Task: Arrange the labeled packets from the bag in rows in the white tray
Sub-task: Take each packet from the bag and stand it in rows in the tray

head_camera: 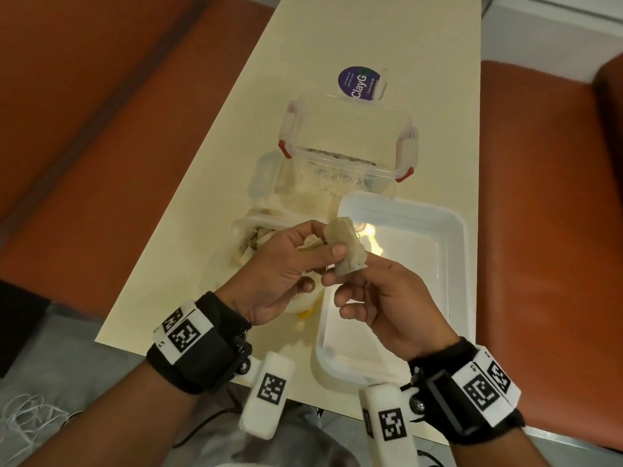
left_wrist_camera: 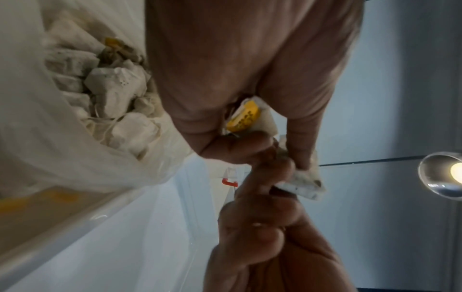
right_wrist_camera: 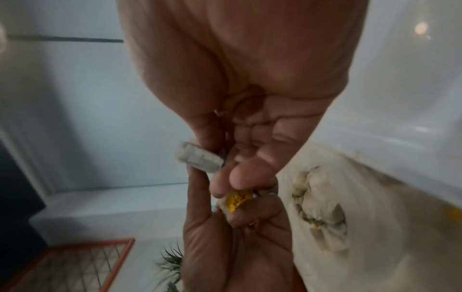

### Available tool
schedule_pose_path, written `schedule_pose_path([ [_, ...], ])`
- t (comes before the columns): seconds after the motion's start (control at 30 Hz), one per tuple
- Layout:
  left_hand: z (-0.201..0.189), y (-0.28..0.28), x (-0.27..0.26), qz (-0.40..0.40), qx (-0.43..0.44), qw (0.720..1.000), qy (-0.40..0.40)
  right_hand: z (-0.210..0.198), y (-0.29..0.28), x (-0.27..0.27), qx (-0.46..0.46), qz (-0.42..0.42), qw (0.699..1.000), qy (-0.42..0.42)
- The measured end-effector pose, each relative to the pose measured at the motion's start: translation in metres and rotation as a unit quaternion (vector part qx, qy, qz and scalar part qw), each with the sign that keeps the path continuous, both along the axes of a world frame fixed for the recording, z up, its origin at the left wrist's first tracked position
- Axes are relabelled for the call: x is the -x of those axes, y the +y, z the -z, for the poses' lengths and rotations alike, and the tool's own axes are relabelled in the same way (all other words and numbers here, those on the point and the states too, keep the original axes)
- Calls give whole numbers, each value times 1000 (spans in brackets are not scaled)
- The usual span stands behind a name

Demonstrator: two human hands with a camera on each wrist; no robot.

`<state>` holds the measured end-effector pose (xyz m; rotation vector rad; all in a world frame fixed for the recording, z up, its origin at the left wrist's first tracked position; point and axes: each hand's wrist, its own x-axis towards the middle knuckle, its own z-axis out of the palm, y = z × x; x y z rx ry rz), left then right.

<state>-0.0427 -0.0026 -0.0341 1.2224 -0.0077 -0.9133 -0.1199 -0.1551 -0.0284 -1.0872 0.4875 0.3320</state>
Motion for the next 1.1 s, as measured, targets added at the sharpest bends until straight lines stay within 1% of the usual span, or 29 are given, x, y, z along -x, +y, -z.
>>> schedule_pose_path([
  [0.07, -1, -3, -1, -17, -21, 999, -19, 0, -2, 1, 82, -5, 997, -4],
  [0.13, 1, -5, -4, -32, -45, 998, -36, 1, -6, 3, 144, 21, 989, -9],
  [0.2, 4, -6, -7, -29, -71, 996, -46, 2, -9, 3, 173, 45, 984, -21],
  [0.37, 9, -11, -9, 4, -116, 992, -55, 2, -14, -3, 254, 34, 963, -86],
  [0.47, 11, -14, -10, 13, -110, 993, -43, 10, -23, -10, 267, 58, 958, -89],
  [0.6, 17, -13, -16, 11, -122, 992, -42, 25, -41, -21, 209, 96, 972, -36],
  [0.7, 22, -9, -19, -3, -140, 990, -31, 41, -57, -33, 203, 121, 972, -4],
  [0.8, 27, -3, -18, -15, -141, 990, -13, 67, -70, -51, 245, 119, 961, 36],
  [0.87, 30, 0, -17, -19, -142, 990, -14, 84, -73, -63, 278, 108, 953, 51],
  [1.0, 31, 5, -16, -18, -143, 989, -18, 99, -69, -82, 357, 74, 931, 16],
  [1.1, 31, 8, -14, -19, -146, 989, -17, 109, -64, -92, 370, 101, 924, 11],
])
